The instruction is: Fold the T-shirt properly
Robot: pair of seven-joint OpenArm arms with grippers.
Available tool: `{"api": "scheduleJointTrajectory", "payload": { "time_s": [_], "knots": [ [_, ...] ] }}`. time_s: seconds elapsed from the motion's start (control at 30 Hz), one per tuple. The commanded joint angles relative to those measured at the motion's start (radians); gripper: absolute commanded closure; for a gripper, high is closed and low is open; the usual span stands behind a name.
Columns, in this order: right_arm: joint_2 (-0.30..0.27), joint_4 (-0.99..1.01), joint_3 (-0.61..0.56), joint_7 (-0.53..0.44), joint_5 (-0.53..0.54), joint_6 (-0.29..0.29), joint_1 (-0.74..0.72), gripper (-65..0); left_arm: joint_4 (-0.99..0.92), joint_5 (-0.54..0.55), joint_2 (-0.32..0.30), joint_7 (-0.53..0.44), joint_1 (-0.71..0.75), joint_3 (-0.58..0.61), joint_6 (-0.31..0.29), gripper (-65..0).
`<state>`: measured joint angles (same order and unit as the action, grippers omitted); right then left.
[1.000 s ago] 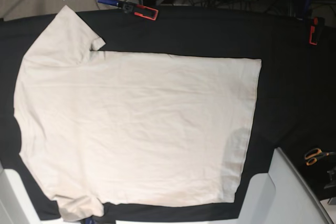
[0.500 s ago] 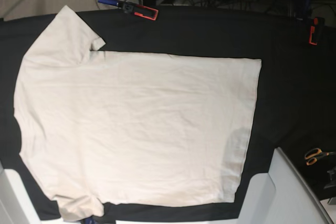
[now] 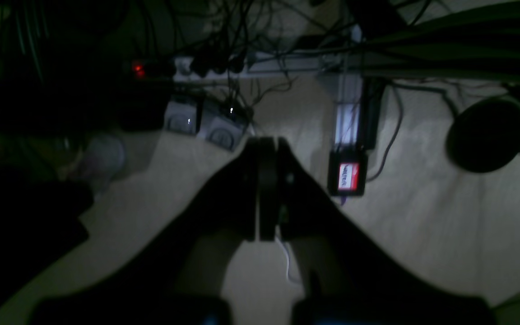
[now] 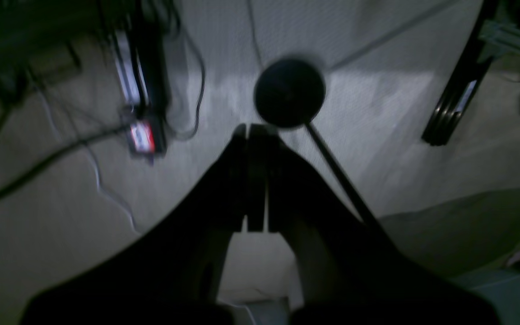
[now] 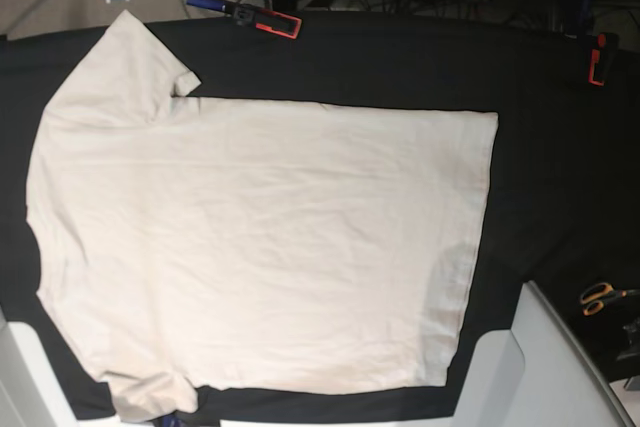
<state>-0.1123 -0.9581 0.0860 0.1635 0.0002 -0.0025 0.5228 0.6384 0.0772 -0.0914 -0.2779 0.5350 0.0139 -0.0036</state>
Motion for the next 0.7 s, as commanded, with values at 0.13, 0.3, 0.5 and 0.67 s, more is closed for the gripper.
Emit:
{"api": "scheduleJointTrajectory", "payload": {
  "time_s": [0.13, 0.3, 0.5, 0.67],
  "knots": [
    [0.009, -0.235, 0.094, 0.110, -0.001, -0.006, 0.069, 0.0, 0.214, 0.002, -0.024, -0.010, 0.103, -0.002, 0.000, 0.0],
    [0.010, -0.462, 0.119, 0.213, -0.002, -0.004, 0.122, 0.0, 0.429, 0.002, -0.035, -0.007, 0.187, -0.059, 0.001, 0.0],
    [0.003, -0.735, 0.120, 0.350, -0.002, -0.004, 0.156, 0.0, 0.726, 0.000, -0.031, -0.005, 0.297, -0.173, 0.001, 0.0],
    [0.010, -0.861, 0.120, 0.374, 0.002, -0.003, 0.139, -0.8, 0.940, 0.002, -0.028, -0.004, 0.351, -0.230, 0.001, 0.0]
  ]
}}
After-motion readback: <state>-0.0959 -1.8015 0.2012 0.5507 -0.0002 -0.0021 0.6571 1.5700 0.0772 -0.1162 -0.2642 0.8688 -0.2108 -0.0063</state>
